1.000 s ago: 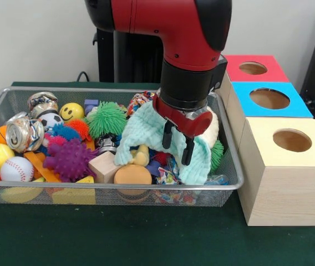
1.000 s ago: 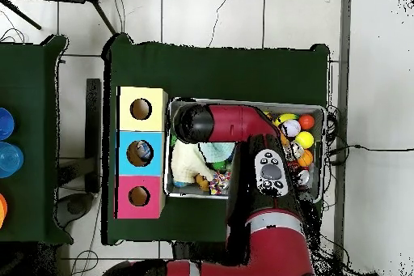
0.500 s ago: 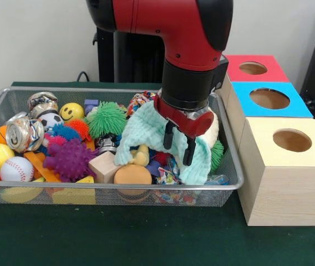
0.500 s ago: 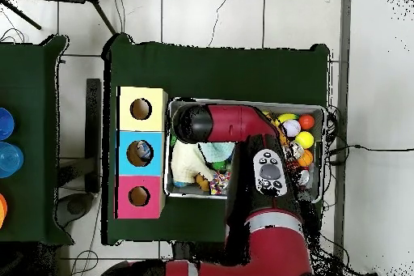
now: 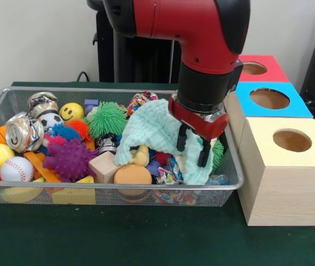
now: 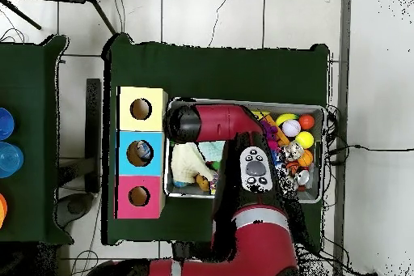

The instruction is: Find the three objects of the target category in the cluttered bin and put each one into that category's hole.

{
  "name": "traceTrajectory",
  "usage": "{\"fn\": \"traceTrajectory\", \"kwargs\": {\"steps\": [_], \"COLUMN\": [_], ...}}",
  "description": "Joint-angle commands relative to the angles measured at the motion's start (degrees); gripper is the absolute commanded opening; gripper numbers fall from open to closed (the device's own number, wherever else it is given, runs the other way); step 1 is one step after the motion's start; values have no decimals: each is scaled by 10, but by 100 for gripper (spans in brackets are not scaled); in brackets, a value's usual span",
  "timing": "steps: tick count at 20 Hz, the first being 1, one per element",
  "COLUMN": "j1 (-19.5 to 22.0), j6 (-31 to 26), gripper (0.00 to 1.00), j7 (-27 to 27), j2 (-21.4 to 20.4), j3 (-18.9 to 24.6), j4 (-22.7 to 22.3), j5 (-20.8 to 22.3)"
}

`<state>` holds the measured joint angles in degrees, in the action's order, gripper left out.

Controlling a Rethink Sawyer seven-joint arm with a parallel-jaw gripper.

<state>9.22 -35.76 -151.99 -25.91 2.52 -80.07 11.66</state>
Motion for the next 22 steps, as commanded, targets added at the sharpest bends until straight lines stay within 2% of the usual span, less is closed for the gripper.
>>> {"fn": "traceTrajectory", "kwargs": {"steps": [1,22], "j1": [-8,-12], "j6": [36,26], "gripper": [100,100], "j7": [11,16], "j2": [21,25], "j3": [50,60], "j4": [0,11], "j5": [1,-18]}}
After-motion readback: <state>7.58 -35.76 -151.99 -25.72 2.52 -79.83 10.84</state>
